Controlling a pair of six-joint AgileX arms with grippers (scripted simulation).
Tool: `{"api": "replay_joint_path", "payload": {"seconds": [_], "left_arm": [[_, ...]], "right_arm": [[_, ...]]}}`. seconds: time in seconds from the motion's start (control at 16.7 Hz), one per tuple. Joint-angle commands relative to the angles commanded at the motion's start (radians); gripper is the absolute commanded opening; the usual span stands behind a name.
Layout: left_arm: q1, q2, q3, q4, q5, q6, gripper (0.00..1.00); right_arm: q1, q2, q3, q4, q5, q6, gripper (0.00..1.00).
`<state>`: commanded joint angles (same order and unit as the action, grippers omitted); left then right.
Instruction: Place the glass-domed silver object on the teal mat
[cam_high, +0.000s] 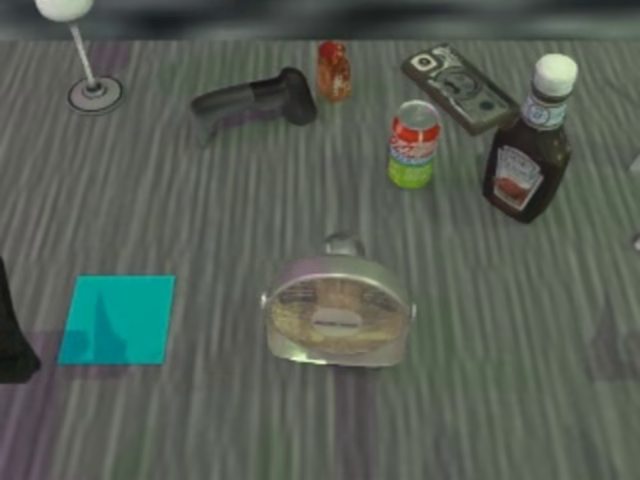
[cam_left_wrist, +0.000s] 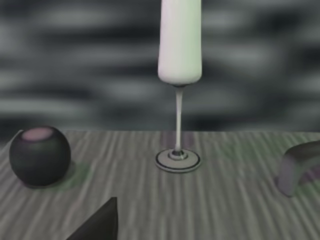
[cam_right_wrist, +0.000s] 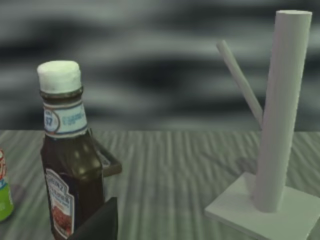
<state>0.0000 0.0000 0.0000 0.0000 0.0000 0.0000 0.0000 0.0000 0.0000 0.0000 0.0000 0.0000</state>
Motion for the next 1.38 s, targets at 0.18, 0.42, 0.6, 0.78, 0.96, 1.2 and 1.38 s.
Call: {"api": "replay_joint_path", "payload": {"seconds": [0.18,0.42,0.6,0.78,0.96,1.2,1.38], "left_arm": [[-0.004,0.010,0.009,-0.007,0.001,0.004,1.00],[-0.055,0.144,0.134,-0.108,0.005,0.059,1.00],[-0.122,0.329,0.313,-0.243,0.006,0.136,1.00],[-0.209,0.565,0.543,-0.415,0.006,0.237,1.00],[-0.310,0.833,0.805,-0.608,0.006,0.354,1.00],[-0.452,1.210,1.174,-0.882,0.006,0.517,1.00],[-0.554,1.485,1.442,-1.080,0.006,0.634,1.00]], "right_arm": [[0.000,0.000,0.000,0.000,0.000,0.000,1.00],[0.000,0.000,0.000,0.000,0.000,0.000,1.00],[0.000,0.000,0.000,0.000,0.000,0.000,1.00],[0.000,0.000,0.000,0.000,0.000,0.000,1.00],[0.000,0.000,0.000,0.000,0.000,0.000,1.00],[0.000,0.000,0.000,0.000,0.000,0.000,1.00],[0.000,0.000,0.000,0.000,0.000,0.000,1.00]]}}
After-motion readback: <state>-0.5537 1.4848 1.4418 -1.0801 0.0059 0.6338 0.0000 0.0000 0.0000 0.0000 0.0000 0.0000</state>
